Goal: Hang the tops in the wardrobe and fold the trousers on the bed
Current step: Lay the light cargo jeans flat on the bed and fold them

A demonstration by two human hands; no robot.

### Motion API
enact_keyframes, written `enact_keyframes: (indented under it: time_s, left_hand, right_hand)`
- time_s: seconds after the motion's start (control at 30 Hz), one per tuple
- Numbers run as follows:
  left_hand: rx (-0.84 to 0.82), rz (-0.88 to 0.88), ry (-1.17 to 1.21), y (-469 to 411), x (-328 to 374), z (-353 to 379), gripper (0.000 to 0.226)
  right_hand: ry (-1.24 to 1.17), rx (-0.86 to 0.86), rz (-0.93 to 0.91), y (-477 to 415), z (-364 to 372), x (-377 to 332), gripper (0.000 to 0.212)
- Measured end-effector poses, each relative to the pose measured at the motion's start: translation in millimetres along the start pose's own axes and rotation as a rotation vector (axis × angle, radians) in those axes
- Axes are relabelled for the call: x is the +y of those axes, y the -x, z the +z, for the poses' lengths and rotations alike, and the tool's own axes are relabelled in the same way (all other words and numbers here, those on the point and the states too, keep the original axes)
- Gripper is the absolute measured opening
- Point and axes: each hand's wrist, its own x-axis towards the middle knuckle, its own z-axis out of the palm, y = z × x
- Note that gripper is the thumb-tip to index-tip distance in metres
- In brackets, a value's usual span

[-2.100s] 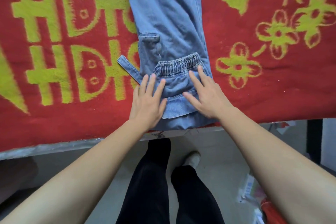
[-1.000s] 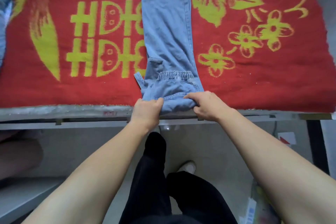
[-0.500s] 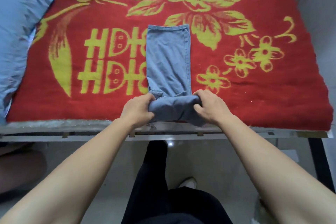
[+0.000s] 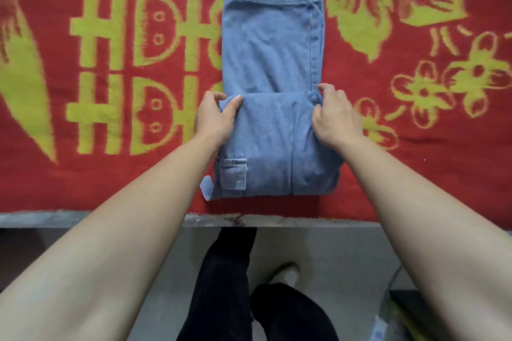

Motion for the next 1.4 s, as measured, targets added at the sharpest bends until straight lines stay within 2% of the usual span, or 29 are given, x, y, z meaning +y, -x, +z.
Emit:
enact_keyframes:
  time_s: [0.1,0.23,0.37,0.53,0.7,0.87,0.97,1.03,1.13,1.2,1.27,1.33,1.4]
  left_hand:
    - [0.059,-0.019,-0.125,-41,7,20,0.037]
    - [0.116,0.097,-0.505,-71,-2,35,0.042]
    - [0.204,0.153,-0.681,-86,-18,56,0.046]
    - [0.185,0.195,-0.736,-91,-20,61,0.042]
    - [0.123,0.172,-0.733,-91,-16,57,0.04]
    - [0.108,0.255,-0.646,-95,-9,35,0.037]
    - [0.184,0.298,-0.616,-113,8,23,0.058]
    - [0.158,0.214,-0.429,-139,30,22,0.076]
    - [0.033,-0.054,-0.006,-178,76,31,0.088]
    - [-0.019,-0.166,0.201,-184,101,33,0.081]
    - [-0.032,-0.164,0.328,-177,114,29,0.058]
    - [-0.041,-0.114,0.414,-155,119,23,0.031]
    - [-0.034,-0.056,0.453,-124,119,16,0.019]
  right_hand:
    - [0.044,0.095,0.033,-35,21,-1,0.04]
    - [0.007,0.083,0.231,-66,49,4,0.052]
    - [0.011,0.154,0.295,-77,78,7,0.054]
    - [0.075,0.183,0.297,-83,86,11,0.054]
    - [0.075,0.097,0.279,-85,80,11,0.057]
    - [0.055,0.092,0.223,-97,59,20,0.051]
    - [-0.032,0.121,0.236,-121,36,19,0.053]
    - [-0.186,0.109,0.227,-151,23,10,0.059]
    - [-0.589,-0.032,0.304,-198,4,-12,0.072]
    - [-0.785,-0.072,0.368,-211,-5,-24,0.074]
    - [-0.774,-0.014,0.346,-205,-11,-30,0.065]
    - [-0.757,0.08,0.266,-182,-21,-34,0.048]
    - [-0.726,0.128,0.228,-152,-32,-33,0.028]
